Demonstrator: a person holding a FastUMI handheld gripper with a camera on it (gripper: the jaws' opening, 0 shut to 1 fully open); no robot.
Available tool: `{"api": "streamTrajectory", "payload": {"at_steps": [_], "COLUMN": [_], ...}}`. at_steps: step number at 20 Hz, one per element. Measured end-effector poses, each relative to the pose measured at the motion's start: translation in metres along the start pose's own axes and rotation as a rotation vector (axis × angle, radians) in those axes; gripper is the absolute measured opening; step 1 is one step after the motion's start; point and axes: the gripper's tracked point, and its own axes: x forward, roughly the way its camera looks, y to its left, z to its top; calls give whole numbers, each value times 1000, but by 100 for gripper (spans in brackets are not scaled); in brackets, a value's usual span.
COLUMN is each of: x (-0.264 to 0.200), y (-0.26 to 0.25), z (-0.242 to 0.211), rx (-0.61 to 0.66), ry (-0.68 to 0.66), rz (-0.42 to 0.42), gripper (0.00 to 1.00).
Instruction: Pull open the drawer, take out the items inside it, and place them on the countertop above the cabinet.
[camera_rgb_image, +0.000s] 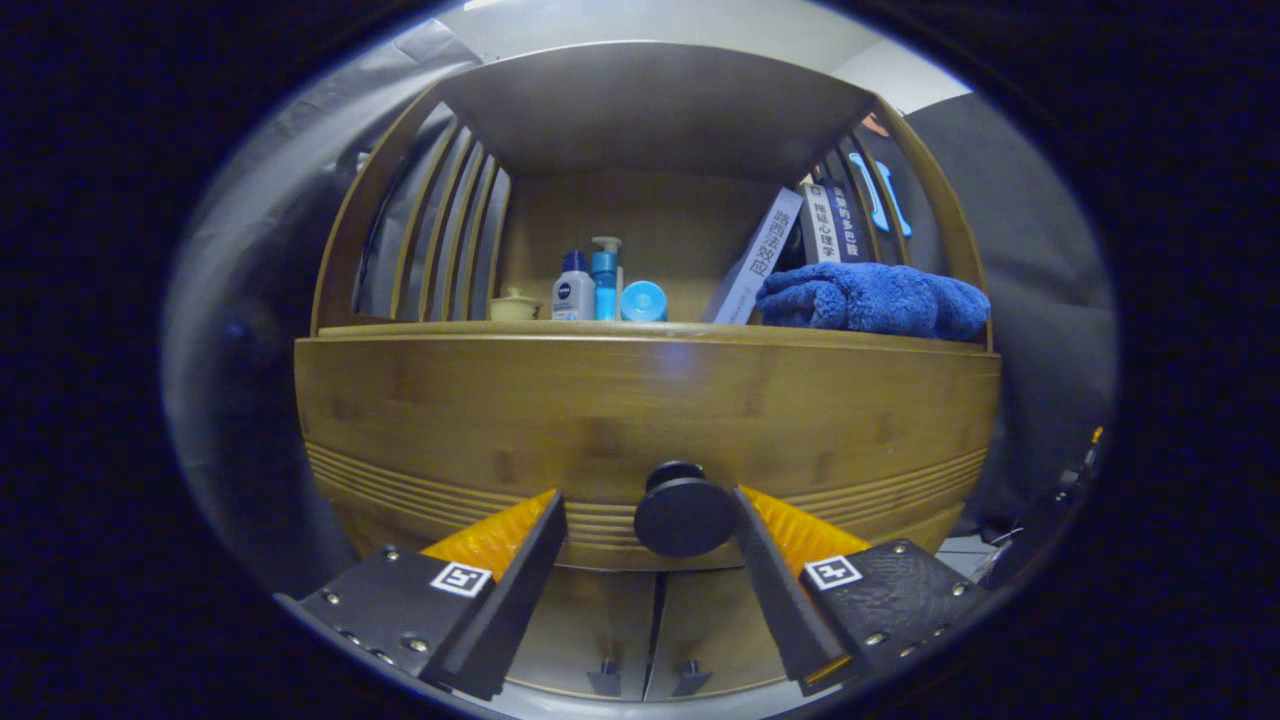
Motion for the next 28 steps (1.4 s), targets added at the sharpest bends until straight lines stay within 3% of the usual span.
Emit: {"api": "streamTrajectory", "payload": {"at_steps": [13, 18, 21, 28], "x": [4, 4, -10, -54], "y": [1, 3, 12, 8], "z": [-3, -13, -9, 27], "rx": [-45, 55, 68, 38], "ry": [33, 150, 193, 201], "rz": [-17, -10, 36, 29], "gripper": [98, 98, 98, 99]}}
